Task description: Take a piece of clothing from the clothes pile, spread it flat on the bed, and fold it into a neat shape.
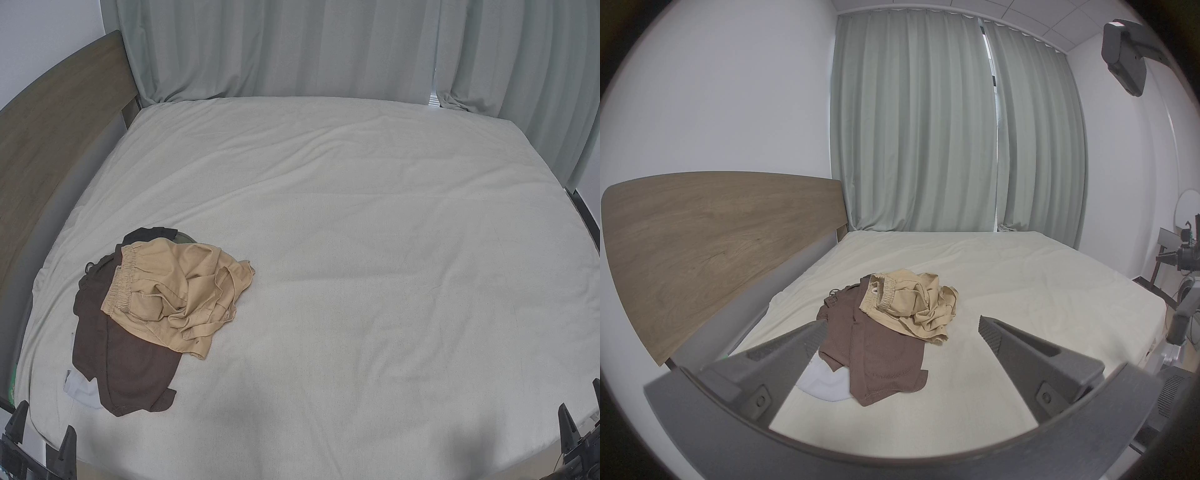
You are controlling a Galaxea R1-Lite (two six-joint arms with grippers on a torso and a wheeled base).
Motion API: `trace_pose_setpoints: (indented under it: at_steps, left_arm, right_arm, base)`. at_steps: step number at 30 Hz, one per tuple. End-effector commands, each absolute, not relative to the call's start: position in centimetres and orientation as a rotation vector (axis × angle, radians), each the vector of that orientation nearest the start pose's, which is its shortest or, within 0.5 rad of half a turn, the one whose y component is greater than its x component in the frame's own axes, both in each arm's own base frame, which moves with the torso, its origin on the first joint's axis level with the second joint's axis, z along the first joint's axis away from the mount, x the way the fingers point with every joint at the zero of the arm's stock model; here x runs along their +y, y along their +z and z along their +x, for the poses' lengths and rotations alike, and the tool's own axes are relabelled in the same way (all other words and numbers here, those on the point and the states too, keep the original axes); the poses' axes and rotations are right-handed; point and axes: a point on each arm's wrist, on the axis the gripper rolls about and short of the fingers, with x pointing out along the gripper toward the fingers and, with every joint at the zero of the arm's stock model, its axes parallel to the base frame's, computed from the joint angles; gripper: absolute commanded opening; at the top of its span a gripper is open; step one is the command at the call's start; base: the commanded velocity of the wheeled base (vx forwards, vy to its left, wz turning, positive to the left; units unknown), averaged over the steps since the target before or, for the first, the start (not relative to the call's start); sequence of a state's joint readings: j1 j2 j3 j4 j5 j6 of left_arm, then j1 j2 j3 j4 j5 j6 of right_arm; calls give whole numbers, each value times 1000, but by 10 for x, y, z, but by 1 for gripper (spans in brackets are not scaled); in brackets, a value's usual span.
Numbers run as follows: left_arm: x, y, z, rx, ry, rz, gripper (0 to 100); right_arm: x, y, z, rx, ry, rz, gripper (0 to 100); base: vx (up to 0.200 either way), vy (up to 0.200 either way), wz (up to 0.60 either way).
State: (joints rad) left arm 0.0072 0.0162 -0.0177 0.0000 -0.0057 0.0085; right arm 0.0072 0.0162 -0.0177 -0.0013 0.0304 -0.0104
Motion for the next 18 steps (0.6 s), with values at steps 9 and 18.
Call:
trace_pose_setpoints:
  at_steps: [9, 18]
  left_arm:
    - [0, 76, -23, 2, 2, -9, 100]
    - [0, 76, -23, 2, 2, -9, 100]
  right_arm:
    - [1, 76, -23, -3, 38, -14, 100]
    - [1, 76, -23, -2, 37, -11, 100]
  base:
    - [0, 0, 0]
    - [0, 0, 0]
